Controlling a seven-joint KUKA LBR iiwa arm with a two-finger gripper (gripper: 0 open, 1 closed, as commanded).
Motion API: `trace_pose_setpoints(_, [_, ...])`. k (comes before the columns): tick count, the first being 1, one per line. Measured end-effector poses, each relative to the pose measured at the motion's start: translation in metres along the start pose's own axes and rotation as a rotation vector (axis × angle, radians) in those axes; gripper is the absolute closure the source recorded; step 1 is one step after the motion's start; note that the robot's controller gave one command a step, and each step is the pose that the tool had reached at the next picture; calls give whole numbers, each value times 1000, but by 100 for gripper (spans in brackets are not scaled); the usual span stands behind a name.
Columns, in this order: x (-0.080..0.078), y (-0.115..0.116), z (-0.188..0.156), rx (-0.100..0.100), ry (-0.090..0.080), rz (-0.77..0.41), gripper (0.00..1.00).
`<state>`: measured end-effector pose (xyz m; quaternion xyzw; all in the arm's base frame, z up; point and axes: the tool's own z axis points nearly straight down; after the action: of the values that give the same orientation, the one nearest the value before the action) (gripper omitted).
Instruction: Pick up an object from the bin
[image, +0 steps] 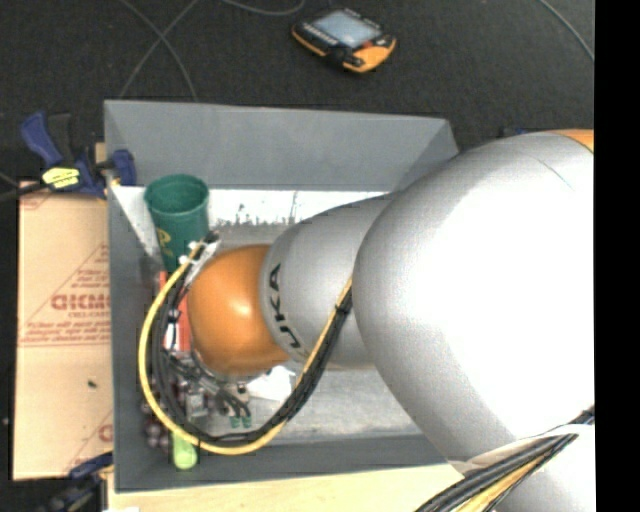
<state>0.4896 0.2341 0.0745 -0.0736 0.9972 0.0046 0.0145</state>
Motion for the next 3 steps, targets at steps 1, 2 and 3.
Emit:
trace_pose_setpoints(1, [0, 0, -2, 0, 0, 1, 100])
trace_pose_setpoints(2, [2, -1, -27, 3, 11, 2, 100])
trace_pose_setpoints(3, [-1, -1, -54, 1, 4, 3, 100])
